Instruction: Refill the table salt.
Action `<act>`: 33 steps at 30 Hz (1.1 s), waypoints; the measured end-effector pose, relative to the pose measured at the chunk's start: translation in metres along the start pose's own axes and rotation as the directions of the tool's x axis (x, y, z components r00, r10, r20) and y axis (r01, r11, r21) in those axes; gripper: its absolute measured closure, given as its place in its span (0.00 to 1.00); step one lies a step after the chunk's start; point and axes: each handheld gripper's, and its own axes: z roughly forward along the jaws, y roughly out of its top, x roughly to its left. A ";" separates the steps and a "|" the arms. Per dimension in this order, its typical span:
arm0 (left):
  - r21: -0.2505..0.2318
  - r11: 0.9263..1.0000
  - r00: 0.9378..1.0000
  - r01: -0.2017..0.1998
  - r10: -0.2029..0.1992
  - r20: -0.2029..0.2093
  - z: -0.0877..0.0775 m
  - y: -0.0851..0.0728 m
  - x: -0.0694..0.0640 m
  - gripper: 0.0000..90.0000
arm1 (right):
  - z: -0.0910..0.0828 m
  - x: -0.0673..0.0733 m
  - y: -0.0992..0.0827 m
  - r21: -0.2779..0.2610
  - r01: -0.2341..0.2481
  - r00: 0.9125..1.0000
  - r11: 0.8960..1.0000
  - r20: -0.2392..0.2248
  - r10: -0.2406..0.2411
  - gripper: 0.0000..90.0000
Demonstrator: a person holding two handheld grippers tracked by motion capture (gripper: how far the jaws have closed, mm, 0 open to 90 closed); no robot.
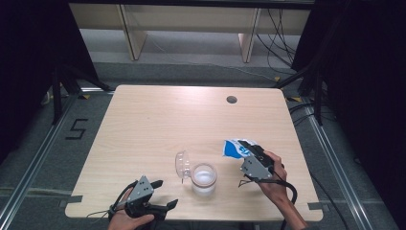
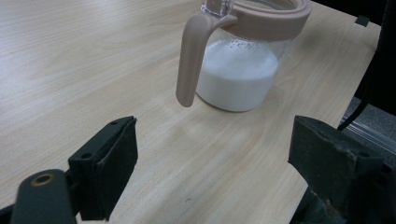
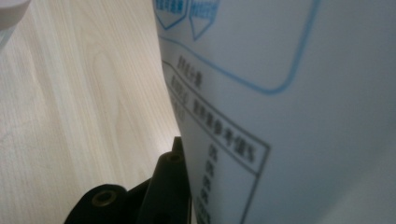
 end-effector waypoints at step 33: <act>0.001 1.000 1.000 0.013 -0.013 -0.001 0.000 0.000 -0.001 0.17 | 0.005 -0.019 -0.069 -0.018 -0.642 0.764 0.766 -0.096 0.638 0.89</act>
